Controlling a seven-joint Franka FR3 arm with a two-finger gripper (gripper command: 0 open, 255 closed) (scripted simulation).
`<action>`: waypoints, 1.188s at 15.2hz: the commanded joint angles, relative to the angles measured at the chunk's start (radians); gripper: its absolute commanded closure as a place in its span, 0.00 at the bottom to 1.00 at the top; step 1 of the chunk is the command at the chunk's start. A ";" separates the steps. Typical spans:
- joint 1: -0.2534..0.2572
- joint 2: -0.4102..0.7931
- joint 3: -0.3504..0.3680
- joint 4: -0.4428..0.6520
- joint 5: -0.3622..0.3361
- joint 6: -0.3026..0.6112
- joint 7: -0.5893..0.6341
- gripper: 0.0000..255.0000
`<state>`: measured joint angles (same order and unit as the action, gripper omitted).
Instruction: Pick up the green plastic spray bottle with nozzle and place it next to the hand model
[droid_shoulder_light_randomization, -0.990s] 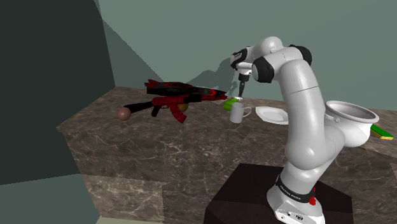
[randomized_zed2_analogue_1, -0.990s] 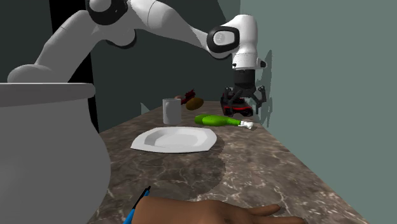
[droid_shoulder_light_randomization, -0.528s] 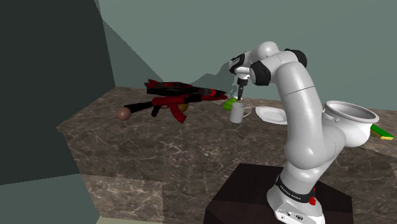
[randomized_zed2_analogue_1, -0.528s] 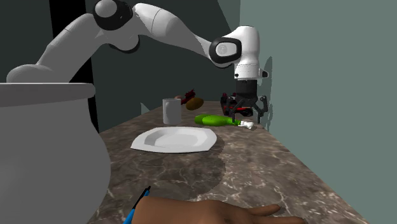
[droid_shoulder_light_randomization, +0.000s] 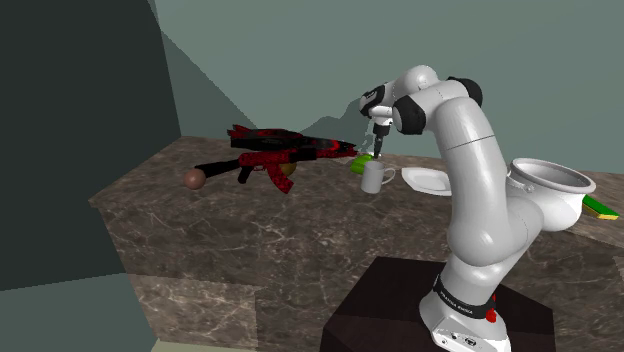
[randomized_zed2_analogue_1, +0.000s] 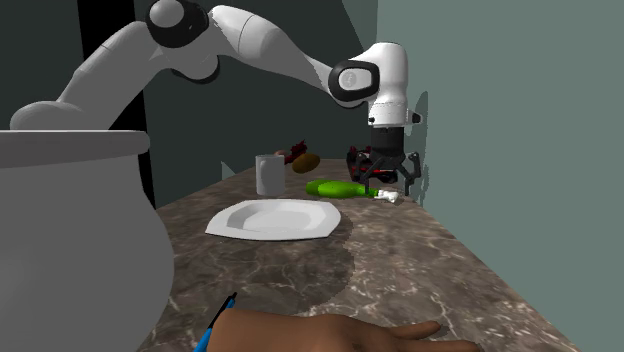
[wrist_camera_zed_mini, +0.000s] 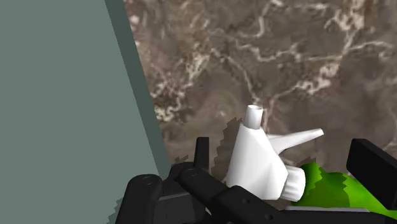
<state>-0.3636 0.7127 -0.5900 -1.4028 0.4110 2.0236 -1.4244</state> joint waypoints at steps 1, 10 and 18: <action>0.000 0.000 0.000 0.000 0.000 0.000 0.000 1.00; 0.000 0.000 0.000 0.000 0.000 0.000 0.000 1.00; 0.001 -0.036 -0.016 0.051 -0.023 -0.083 0.015 1.00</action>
<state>-0.3632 0.6809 -0.6041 -1.3560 0.3907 1.9499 -1.4104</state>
